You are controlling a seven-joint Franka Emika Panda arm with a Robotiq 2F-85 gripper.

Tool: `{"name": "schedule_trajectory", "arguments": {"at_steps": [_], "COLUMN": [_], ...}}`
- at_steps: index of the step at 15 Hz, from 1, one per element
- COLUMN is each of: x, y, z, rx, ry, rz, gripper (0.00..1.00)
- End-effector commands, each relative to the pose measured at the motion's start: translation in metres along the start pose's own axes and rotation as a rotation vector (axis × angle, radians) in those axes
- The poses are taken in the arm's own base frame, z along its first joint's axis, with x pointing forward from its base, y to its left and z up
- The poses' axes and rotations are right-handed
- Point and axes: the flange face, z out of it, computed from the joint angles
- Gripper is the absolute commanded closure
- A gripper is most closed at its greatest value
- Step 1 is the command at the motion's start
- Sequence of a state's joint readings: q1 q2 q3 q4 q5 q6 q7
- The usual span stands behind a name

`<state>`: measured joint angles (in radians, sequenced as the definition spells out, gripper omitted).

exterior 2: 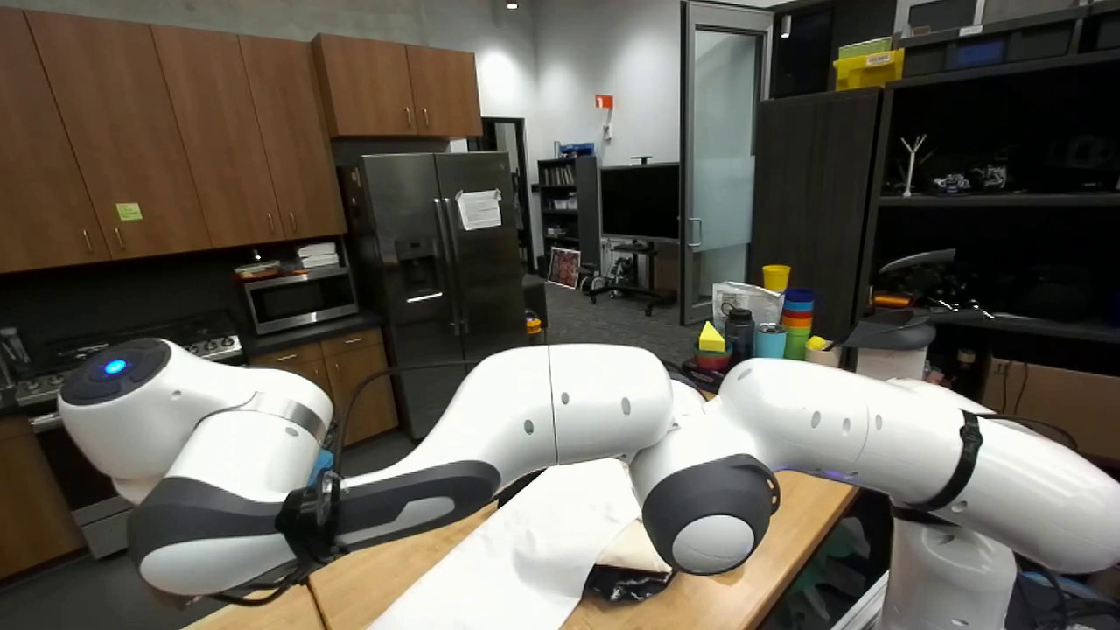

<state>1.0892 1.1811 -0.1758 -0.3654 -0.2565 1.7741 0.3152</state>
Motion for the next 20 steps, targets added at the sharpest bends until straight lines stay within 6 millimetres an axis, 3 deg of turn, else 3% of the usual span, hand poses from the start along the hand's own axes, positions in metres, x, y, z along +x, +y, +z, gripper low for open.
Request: {"name": "schedule_trajectory", "arguments": {"at_steps": [1,7,10,15,20], "x": [-0.004,-0.029,-0.051,-0.095,-0.129], "y": [0.065,0.191,0.235,0.273,0.286], "z": [0.010,0.069,0.088,0.111,0.106], "rx": [-0.135,-0.361,-0.464,-0.587,-0.677], "ry": [-0.140,-0.397,-0.536,-0.799,-1.014], "rz": [0.089,0.238,0.326,0.476,0.623], "gripper": [0.00,0.00,0.00,0.00,0.00]}}
